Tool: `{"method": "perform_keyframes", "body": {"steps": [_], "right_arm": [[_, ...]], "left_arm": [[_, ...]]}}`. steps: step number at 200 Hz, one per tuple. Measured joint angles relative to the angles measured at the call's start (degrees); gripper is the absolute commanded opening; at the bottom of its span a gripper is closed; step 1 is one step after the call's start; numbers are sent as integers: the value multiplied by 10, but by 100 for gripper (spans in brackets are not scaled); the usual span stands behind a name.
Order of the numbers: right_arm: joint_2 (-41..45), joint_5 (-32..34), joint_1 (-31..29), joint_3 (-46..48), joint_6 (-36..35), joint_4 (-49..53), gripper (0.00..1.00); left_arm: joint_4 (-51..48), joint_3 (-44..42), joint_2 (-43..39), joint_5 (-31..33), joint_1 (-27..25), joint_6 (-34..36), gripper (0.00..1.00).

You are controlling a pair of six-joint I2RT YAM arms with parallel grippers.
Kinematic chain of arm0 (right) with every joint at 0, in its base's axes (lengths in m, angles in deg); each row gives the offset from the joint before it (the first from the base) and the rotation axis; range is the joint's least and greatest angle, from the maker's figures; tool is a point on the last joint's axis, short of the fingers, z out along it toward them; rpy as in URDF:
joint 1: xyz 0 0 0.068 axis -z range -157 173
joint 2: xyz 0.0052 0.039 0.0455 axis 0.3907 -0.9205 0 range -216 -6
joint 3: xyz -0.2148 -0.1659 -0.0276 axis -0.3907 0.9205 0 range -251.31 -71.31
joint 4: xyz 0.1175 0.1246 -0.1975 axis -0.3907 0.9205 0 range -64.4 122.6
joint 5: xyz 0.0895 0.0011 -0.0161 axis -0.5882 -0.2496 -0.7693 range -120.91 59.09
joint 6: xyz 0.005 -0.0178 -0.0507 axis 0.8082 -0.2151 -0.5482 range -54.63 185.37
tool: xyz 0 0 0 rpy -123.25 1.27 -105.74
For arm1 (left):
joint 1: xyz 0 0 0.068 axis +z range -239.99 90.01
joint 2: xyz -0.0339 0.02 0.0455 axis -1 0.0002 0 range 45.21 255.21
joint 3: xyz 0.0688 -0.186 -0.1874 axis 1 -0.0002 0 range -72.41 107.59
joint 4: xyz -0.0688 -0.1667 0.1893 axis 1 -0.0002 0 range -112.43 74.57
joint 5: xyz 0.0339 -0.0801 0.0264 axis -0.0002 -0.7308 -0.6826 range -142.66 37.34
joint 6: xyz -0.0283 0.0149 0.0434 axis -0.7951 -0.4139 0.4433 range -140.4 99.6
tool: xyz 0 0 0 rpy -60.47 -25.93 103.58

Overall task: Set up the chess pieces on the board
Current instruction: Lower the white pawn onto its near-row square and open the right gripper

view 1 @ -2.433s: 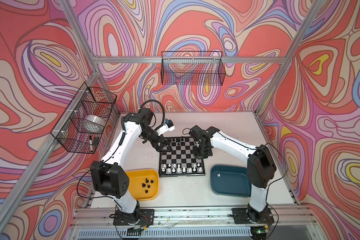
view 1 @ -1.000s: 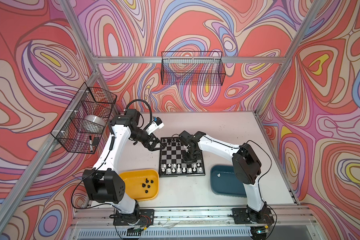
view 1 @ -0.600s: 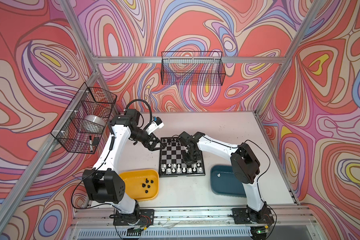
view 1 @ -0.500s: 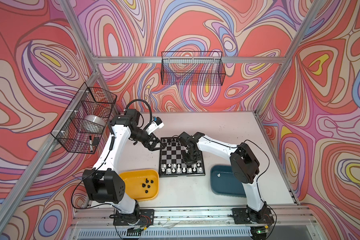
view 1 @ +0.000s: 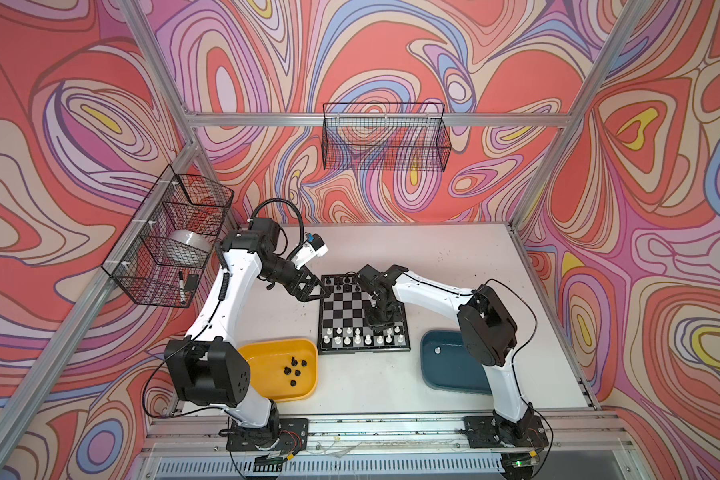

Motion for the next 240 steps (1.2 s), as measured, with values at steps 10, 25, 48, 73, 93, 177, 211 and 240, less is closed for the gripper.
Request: {"method": "perform_keyframes", "body": {"steps": [10, 25, 48, 73, 93, 177, 211, 240], "right_arm": [[0, 0, 0, 0, -1, 0, 11], [0, 0, 0, 0, -1, 0, 11], [0, 0, 0, 0, -1, 0, 13], [0, 1, 0, 0, -1, 2, 14], [0, 2, 0, 0, -1, 3, 15], [0, 7, 0, -1, -2, 6, 20], [0, 9, 0, -6, -4, 9, 23], [0, 11, 0, -15, -7, 10, 26]], "left_arm": [[0, 0, 0, -1, 0, 0, 90], [0, 0, 0, -1, 0, 0, 90], [0, 0, 0, -1, 0, 0, 90], [0, 0, 0, -1, 0, 0, 91], [0, 0, 0, -1, 0, 0, 90], [0, 0, 0, -1, 0, 0, 91], [0, 0, 0, -1, 0, 0, 91], [0, 0, 0, -1, 0, 0, 91]]}}
